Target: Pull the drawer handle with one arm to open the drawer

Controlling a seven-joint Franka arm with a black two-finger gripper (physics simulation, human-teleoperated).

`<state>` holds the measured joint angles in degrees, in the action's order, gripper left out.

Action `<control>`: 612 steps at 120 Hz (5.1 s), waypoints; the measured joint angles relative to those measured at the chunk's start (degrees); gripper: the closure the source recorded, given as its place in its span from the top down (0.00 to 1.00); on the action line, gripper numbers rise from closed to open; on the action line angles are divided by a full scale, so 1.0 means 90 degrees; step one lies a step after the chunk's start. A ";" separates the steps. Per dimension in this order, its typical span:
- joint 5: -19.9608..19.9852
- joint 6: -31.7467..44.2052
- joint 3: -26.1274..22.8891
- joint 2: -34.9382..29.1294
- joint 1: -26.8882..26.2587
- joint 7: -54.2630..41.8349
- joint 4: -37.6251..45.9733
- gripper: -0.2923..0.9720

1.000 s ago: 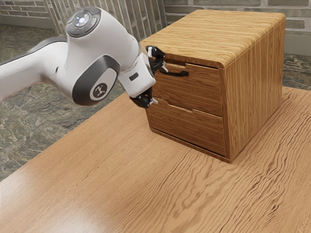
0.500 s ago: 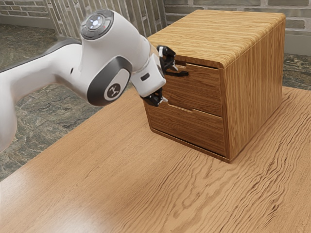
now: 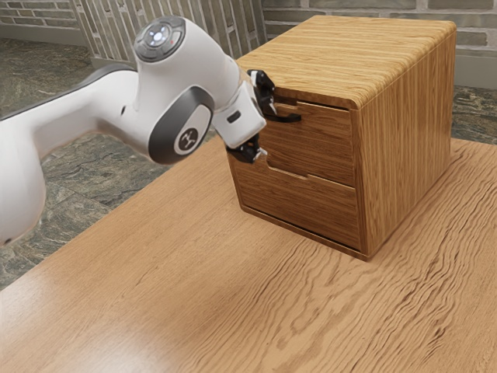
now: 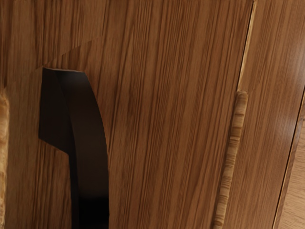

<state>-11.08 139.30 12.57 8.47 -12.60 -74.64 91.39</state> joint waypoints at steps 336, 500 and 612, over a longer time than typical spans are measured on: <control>-0.0163 0.0074 0.0009 -0.1487 -0.0360 0.0660 0.1666 0.41; -0.0788 -0.0017 0.0024 -0.3758 -0.0252 0.0981 0.3882 0.44; -0.0776 -0.0195 -0.0071 -0.4209 -0.0212 0.1243 0.4168 0.40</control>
<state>-18.07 137.54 11.93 -29.41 -14.51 -63.45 128.90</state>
